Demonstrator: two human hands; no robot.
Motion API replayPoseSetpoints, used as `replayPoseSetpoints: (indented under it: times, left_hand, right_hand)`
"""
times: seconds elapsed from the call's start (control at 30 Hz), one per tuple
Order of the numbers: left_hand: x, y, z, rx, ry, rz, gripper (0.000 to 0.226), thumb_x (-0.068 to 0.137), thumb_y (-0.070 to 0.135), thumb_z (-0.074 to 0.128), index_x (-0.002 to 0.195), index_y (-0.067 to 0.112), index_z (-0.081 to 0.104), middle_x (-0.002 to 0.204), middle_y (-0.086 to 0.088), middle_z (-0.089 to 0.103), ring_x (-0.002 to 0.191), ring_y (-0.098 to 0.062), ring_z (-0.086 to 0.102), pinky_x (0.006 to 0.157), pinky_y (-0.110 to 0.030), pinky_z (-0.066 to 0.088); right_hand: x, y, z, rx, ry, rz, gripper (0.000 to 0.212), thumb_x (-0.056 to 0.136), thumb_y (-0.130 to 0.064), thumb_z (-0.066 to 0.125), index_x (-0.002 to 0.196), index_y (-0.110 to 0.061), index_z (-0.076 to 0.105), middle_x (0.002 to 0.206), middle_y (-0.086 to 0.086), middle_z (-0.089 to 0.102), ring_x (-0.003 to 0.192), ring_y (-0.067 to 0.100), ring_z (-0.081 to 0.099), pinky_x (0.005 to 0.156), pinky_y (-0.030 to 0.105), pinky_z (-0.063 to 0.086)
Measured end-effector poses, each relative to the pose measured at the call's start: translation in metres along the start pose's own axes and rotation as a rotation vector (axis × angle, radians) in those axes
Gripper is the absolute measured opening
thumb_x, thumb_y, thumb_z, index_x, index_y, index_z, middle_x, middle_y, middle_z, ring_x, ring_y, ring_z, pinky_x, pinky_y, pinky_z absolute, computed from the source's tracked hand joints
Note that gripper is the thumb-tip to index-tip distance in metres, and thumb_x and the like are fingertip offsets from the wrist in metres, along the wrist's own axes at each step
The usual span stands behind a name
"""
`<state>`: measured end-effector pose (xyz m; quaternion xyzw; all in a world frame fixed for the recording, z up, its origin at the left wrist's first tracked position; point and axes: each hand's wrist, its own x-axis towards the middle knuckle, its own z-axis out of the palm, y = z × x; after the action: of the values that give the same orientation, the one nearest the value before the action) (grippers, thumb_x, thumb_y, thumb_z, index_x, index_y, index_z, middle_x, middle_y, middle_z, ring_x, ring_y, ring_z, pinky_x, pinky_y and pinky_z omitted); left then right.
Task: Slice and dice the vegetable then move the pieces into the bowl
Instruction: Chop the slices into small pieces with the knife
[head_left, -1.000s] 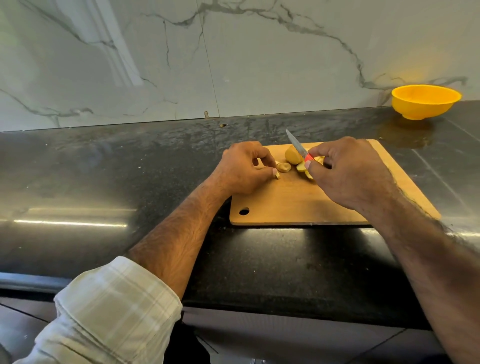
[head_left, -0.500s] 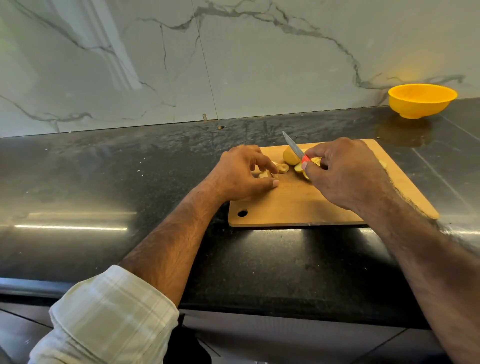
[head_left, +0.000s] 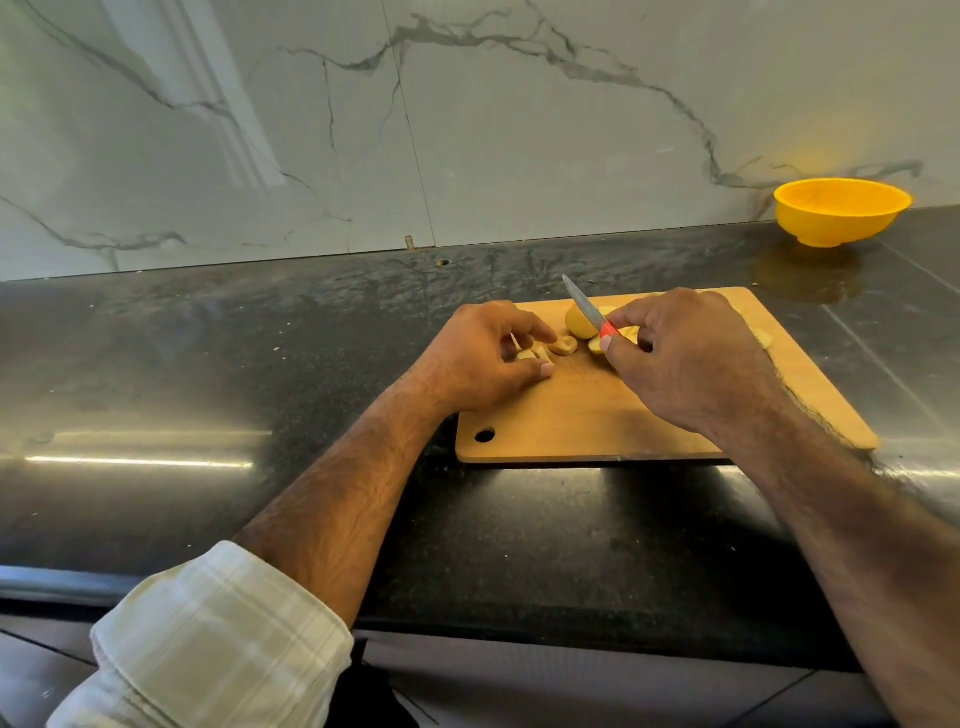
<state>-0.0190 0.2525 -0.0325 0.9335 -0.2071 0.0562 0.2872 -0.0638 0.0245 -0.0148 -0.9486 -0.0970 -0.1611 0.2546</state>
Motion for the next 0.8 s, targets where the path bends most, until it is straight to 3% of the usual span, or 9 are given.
replayPoseSetpoints:
  times: [0.13, 0.27, 0.47, 0.53, 0.63, 0.8]
  left_hand:
    - [0.003, 0.002, 0.005, 0.06, 0.042, -0.001, 0.02, 0.089, 0.049, 0.081, 0.103, 0.035, 0.083, 0.101, 0.016, 0.064, 0.094, -0.005, 0.061, 0.08, -0.028, 0.051]
    - [0.004, -0.006, 0.001, 0.096, 0.081, -0.038, 0.013, 0.087, 0.047, 0.082, 0.094, 0.036, 0.082, 0.098, 0.016, 0.066, 0.092, -0.005, 0.062, 0.085, -0.034, 0.057]
    - [0.013, -0.014, 0.001, 0.008, 0.146, -0.039, 0.024, 0.096, 0.045, 0.073, 0.116, 0.033, 0.077, 0.115, 0.014, 0.066, 0.101, -0.005, 0.061, 0.086, -0.031, 0.052]
    - [0.023, -0.014, 0.003, 0.015, 0.118, -0.054, 0.024, 0.099, 0.04, 0.069, 0.122, 0.034, 0.074, 0.124, 0.012, 0.063, 0.114, -0.01, 0.058, 0.094, -0.037, 0.049]
    - [0.03, -0.018, 0.004, 0.08, 0.027, -0.064, 0.02, 0.097, 0.042, 0.064, 0.114, 0.043, 0.076, 0.13, 0.013, 0.06, 0.13, -0.017, 0.051, 0.108, -0.058, 0.044]
    - [0.027, -0.025, -0.002, 0.096, 0.056, -0.066, 0.014, 0.086, 0.049, 0.063, 0.094, 0.049, 0.075, 0.125, 0.019, 0.061, 0.13, -0.014, 0.051, 0.11, -0.065, 0.039]
  right_hand:
    - [0.001, 0.0, 0.001, -0.017, 0.0, -0.004, 0.034, 0.101, -0.043, 0.063, 0.13, -0.028, 0.073, 0.069, -0.01, 0.064, 0.066, 0.013, 0.06, 0.055, 0.024, 0.049]
    - [0.001, -0.001, 0.002, -0.04, 0.008, -0.01, 0.035, 0.101, -0.043, 0.063, 0.131, -0.027, 0.073, 0.075, -0.009, 0.065, 0.068, 0.011, 0.059, 0.055, 0.022, 0.048]
    - [-0.001, 0.0, 0.001, -0.03, 0.013, -0.019, 0.033, 0.101, -0.044, 0.062, 0.129, -0.029, 0.074, 0.078, -0.009, 0.067, 0.069, 0.011, 0.06, 0.055, 0.024, 0.049]
    - [0.0, 0.0, 0.001, -0.033, 0.007, -0.017, 0.033, 0.101, -0.044, 0.062, 0.129, -0.03, 0.074, 0.081, -0.008, 0.067, 0.071, 0.011, 0.059, 0.056, 0.024, 0.048]
    - [0.0, 0.001, 0.001, -0.036, 0.01, -0.009, 0.035, 0.101, -0.045, 0.062, 0.131, -0.03, 0.072, 0.088, -0.006, 0.069, 0.074, 0.011, 0.06, 0.057, 0.024, 0.049]
    - [-0.001, 0.0, 0.002, -0.033, 0.023, -0.012, 0.034, 0.101, -0.045, 0.062, 0.129, -0.031, 0.073, 0.084, -0.007, 0.069, 0.071, 0.011, 0.06, 0.056, 0.024, 0.05]
